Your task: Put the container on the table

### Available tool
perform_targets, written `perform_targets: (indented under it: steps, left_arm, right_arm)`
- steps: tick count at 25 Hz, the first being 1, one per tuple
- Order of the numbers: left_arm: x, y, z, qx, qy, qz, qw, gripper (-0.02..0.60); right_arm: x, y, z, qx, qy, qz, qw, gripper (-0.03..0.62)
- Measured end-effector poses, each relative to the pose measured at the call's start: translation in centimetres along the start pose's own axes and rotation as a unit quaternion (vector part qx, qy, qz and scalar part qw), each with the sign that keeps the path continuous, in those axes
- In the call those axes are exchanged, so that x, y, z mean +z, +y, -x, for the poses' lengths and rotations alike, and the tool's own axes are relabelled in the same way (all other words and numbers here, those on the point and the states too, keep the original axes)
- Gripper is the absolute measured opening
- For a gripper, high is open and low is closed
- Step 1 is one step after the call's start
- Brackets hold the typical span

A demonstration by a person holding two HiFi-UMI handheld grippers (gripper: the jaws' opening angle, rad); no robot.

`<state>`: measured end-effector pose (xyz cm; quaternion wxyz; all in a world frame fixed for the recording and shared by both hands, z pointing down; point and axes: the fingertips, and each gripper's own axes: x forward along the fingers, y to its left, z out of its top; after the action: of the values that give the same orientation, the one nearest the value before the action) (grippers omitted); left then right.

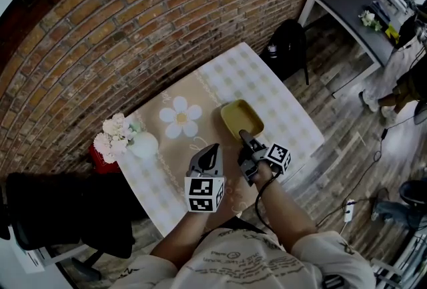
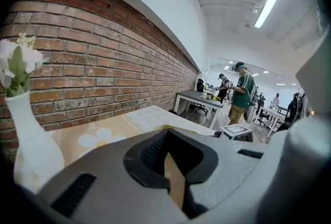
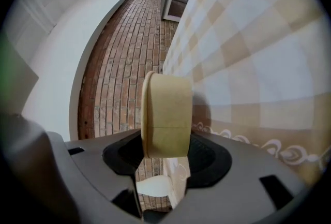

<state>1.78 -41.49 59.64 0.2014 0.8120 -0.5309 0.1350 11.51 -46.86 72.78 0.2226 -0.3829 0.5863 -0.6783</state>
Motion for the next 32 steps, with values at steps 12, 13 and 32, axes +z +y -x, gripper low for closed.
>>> perform_targets:
  steps: [12,13,32]
  left_arm:
    - [0.4,0.3,0.8,0.003,-0.005,-0.002,1.0,0.005]
    - [0.4,0.3,0.9,0.002,-0.005,-0.003,1.0,0.005]
    - [1.1,-5.6,1.2,-0.045,-0.009,-0.026,0.9986,0.005]
  right_arm:
    - [1.3,-0.3,2.2,-0.162,-0.034,0.173,0.971,0.362]
    - [1.6,-0.5,2.6,-0.179,-0.041,0.186,0.965,0.37]
    - [1.6,6.8,11.6,-0.161,-0.104,0.408,0.892,0.003]
